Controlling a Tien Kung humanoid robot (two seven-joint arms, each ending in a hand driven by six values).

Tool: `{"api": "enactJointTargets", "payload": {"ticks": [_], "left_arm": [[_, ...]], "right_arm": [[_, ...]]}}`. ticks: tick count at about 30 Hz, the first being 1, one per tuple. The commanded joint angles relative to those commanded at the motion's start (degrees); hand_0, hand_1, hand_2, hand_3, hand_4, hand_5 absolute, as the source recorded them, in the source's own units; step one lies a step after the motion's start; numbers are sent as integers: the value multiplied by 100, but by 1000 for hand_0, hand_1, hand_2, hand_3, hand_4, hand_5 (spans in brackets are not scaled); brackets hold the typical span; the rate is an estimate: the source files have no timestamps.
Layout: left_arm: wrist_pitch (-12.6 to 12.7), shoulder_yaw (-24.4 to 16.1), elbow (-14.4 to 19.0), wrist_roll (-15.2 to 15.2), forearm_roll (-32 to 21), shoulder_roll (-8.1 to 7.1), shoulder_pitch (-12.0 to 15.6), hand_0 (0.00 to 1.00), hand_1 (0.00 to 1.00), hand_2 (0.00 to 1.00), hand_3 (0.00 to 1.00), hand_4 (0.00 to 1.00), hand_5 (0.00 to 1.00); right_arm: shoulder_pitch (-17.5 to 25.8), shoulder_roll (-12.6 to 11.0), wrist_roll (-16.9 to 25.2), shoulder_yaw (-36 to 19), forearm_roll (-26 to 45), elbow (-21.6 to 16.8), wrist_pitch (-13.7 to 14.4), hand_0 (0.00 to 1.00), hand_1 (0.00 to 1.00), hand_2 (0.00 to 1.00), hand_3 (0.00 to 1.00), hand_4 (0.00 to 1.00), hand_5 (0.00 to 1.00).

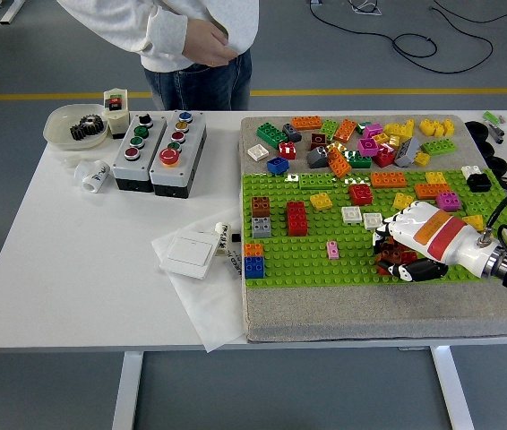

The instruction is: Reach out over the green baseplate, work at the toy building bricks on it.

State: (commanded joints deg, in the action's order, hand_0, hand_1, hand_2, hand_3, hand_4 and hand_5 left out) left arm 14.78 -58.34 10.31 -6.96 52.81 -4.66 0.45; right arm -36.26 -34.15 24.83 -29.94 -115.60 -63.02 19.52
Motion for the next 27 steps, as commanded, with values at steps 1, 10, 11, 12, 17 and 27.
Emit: {"api": "enactJointTargets", "payload": {"ticks": [1, 10, 11, 12, 17, 27], "left_arm": [[1, 1, 0, 2, -4, 0, -2, 764, 798, 848, 761, 789, 696], [3, 13, 0, 6, -18, -4, -20, 764, 799, 848, 762, 789, 696], [2, 23, 0, 8, -30, -6, -21, 764, 799, 848, 762, 789, 696], [2, 26, 0, 8, -32, -7, -23, 763, 798, 847, 761, 788, 695], [3, 30, 0, 9, -37, -6, -29, 763, 798, 847, 761, 788, 695], [4, 30, 0, 11, -41, -8, -36, 762, 799, 849, 762, 788, 695]], "right_arm": [[0, -2, 2, -4, -1, -2, -9, 300, 423, 488, 480, 586, 168], [-2, -14, -4, -39, -25, 12, -128, 328, 424, 491, 484, 599, 155], [-2, -14, -5, -37, -27, 17, -137, 328, 424, 491, 484, 599, 155], [-2, -13, -9, -34, -36, 23, -152, 355, 431, 499, 489, 613, 139], [14, -23, -20, -31, -72, 45, -205, 355, 431, 499, 489, 613, 139], [8, -27, 3, -59, -105, 42, -319, 334, 444, 528, 506, 629, 138]]}}
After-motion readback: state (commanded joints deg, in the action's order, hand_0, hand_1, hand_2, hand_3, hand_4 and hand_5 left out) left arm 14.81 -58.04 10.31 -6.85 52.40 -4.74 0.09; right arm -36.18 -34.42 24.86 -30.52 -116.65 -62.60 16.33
